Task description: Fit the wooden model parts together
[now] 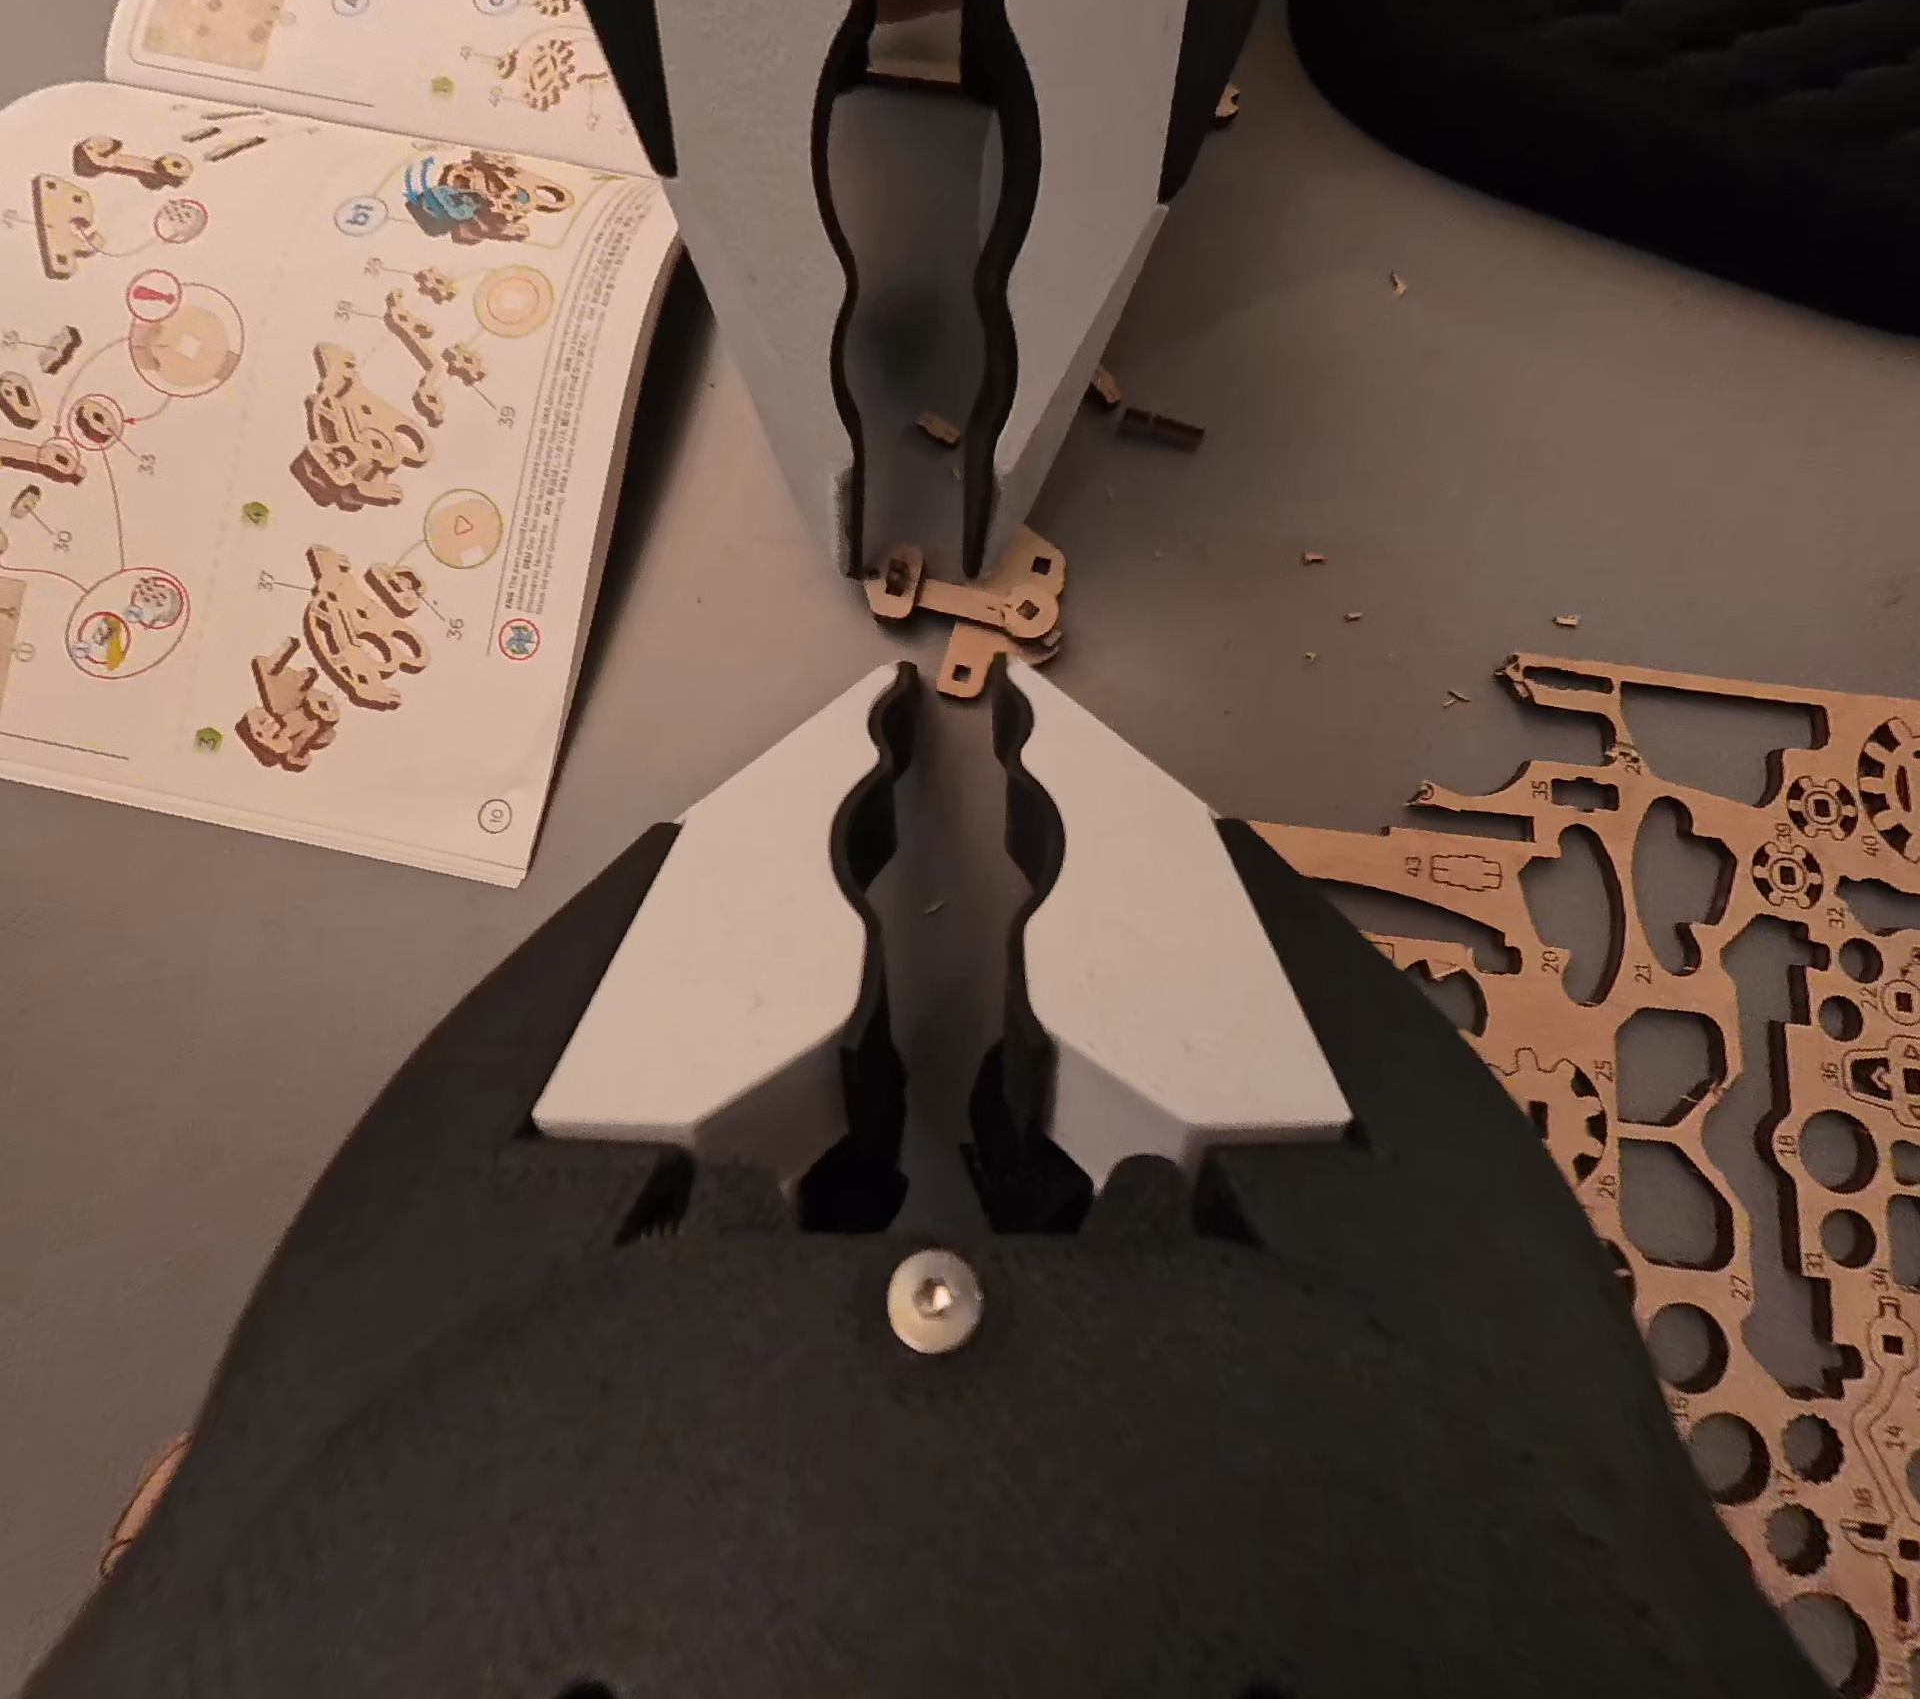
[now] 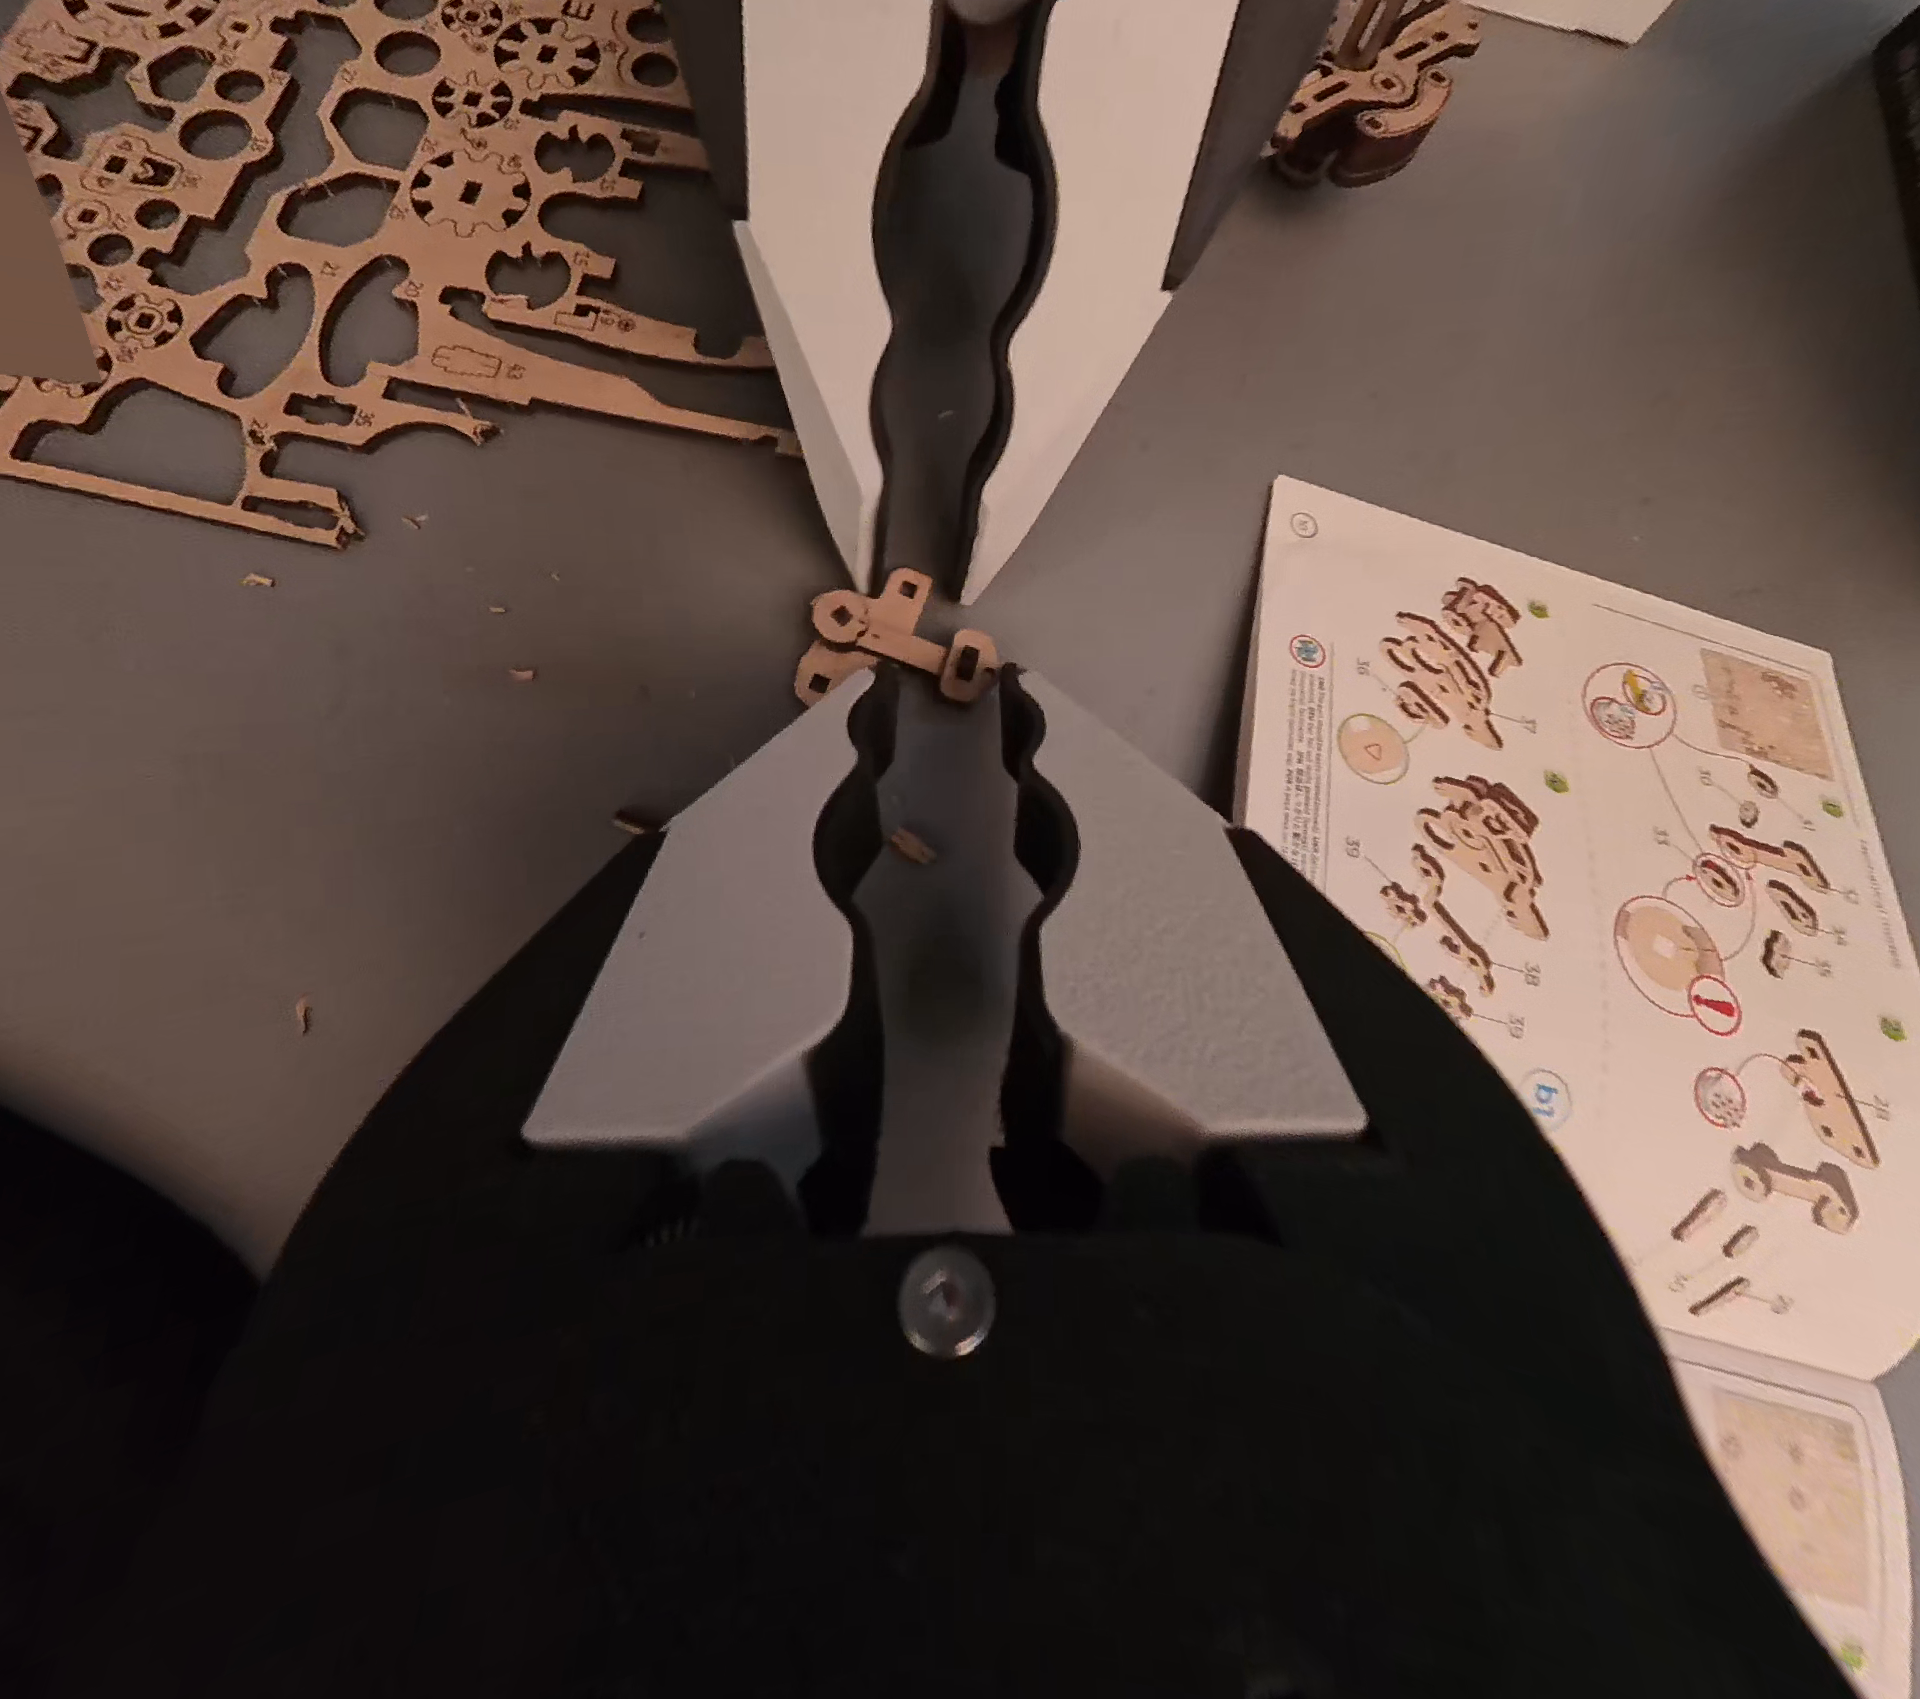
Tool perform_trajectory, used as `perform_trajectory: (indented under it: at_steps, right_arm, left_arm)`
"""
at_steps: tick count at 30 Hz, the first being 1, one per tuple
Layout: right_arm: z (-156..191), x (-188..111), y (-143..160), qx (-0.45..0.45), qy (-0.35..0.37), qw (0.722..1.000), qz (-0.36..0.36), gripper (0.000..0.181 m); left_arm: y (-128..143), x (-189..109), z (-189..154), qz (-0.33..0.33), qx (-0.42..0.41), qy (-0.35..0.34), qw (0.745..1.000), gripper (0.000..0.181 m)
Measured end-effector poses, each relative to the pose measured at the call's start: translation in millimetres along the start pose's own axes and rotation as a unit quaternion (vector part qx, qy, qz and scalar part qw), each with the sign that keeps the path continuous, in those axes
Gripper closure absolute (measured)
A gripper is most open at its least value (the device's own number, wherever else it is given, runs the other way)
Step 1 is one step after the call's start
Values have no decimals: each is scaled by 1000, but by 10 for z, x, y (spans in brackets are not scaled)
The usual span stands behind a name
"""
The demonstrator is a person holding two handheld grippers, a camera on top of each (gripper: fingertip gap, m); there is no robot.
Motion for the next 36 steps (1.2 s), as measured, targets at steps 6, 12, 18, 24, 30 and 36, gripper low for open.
perform_trajectory:
  at_steps: [6,12,18,24,30,36]
  right_arm:
    - [-26,-18,17,3,-8,1000,4,161]
    - [-65,-27,-23,-13,-24,1000,4,161]
    - [-64,-4,7,-11,-34,999,7,163]
    - [-70,1,13,-5,-37,999,3,164]
    - [-64,-10,17,-8,-24,1000,12,167]
    - [-51,-12,23,-10,-18,1000,17,167]
  left_arm:
    - [7,2,18,-3,7,-1,1000,172]
    - [4,4,22,-4,9,-1,1000,173]
    - [-7,13,11,-5,13,3,1000,166]
    - [-10,21,23,-7,12,3,1000,171]
    - [-13,25,14,-5,21,-5,1000,173]
    - [-16,26,5,-4,26,-11,1000,173]
Point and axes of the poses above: each gripper's, where its closed fingertips meet, x out along the fingers, y out of its underside, z = x × y across the jaws, the point moved 10 cm from there along -x, back along the fingers, and after that the axes turned 6 degrees about z, right-handed, at the moved point
